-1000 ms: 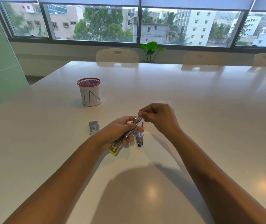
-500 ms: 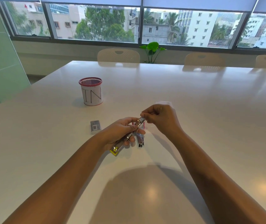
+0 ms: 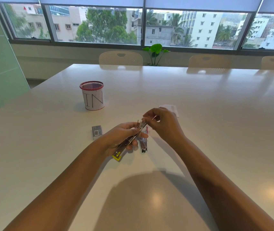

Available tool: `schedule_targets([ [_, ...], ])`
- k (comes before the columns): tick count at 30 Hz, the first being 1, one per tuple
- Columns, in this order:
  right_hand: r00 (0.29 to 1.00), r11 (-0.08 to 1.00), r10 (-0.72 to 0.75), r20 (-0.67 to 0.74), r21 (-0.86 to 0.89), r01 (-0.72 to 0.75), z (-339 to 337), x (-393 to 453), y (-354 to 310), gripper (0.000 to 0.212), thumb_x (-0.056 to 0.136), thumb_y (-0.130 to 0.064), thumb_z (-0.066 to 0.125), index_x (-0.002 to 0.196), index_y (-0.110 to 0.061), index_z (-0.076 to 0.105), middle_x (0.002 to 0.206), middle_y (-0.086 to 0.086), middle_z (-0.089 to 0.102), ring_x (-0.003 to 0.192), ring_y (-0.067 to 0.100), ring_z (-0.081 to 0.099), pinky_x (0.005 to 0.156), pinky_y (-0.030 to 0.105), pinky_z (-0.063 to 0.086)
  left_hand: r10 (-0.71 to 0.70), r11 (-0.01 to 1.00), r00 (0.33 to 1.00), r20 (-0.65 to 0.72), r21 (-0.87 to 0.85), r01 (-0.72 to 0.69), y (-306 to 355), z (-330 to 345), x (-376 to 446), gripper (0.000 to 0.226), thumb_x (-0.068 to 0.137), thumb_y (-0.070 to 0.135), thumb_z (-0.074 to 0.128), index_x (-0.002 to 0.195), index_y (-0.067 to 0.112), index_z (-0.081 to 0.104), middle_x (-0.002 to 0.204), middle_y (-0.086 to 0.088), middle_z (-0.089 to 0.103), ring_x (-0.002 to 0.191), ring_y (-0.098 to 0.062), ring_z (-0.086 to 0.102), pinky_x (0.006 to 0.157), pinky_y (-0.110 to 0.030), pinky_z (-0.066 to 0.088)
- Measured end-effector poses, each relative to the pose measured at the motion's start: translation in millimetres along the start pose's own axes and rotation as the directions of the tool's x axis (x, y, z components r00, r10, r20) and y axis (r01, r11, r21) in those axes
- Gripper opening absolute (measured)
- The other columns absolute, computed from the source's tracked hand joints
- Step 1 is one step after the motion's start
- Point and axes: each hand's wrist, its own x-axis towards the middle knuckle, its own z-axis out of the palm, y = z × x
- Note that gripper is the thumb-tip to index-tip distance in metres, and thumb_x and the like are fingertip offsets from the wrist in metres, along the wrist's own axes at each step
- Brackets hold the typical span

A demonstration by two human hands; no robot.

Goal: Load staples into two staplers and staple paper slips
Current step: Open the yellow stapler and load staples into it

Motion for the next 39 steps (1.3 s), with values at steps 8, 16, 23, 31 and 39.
schedule_targets([
  [8,0.959,0.97,-0.151,0.239,-0.15,0.19,-3.1,-3.6,-5.9,0.024,0.095,-0.015,0.046,0.109,-0.019,0.066,0.105,-0.003,0.049,0.079,0.008,0.049,0.064,0.012,0.036,0.048,0.999,0.998,-0.05,-0.019,-0.049,1.3,-3.6,0.7,0.019,0.095,0.01,0.04,0.109,0.009,0.054,0.086,-0.01,0.068,0.042,-0.009,0.05,0.038,-0.018,0.037],
  [16,0.99,0.958,-0.058,0.125,-0.273,0.091,-13.4,0.4,4.6,0.03,0.099,-0.016,0.038,0.114,-0.023,0.063,0.113,0.004,0.052,0.081,0.013,0.05,0.058,0.01,0.034,0.026,0.998,1.0,-0.012,-0.061,-0.027,1.2,-0.1,0.3,0.019,0.094,0.007,0.04,0.11,0.007,0.052,0.083,-0.011,0.067,0.041,-0.01,0.049,0.036,-0.018,0.037],
  [23,0.999,0.978,0.031,-0.024,-0.205,-0.036,-15.3,5.6,16.8,0.027,0.097,-0.015,0.04,0.109,-0.024,0.063,0.102,-0.002,0.047,0.079,0.015,0.051,0.056,0.014,0.033,0.018,0.999,1.0,0.019,-0.041,-0.017,0.5,1.9,-1.4,0.018,0.095,0.005,0.039,0.106,0.008,0.053,0.082,-0.01,0.07,0.041,-0.009,0.05,0.036,-0.017,0.036],
  [31,0.993,0.997,0.041,-0.112,-0.059,-0.048,-14.7,6.7,11.4,0.023,0.096,-0.014,0.045,0.102,-0.019,0.067,0.1,-0.004,0.049,0.077,0.011,0.048,0.06,0.01,0.031,0.033,0.999,0.999,-0.023,-0.031,-0.034,3.0,2.1,-3.2,0.021,0.096,0.016,0.041,0.106,0.003,0.054,0.079,-0.007,0.071,0.041,-0.009,0.052,0.033,-0.016,0.038],
  [39,0.993,0.999,0.04,-0.107,-0.015,-0.042,-13.2,5.7,11.9,0.02,0.094,-0.014,0.048,0.099,-0.02,0.067,0.094,-0.005,0.05,0.066,0.0,0.045,0.057,0.009,0.031,0.024,0.999,0.989,-0.144,-0.018,-0.027,4.8,0.9,-2.3,0.026,0.097,0.028,0.038,0.094,0.007,0.053,0.059,-0.001,0.062,0.031,-0.006,0.039,0.031,-0.012,0.029],
])
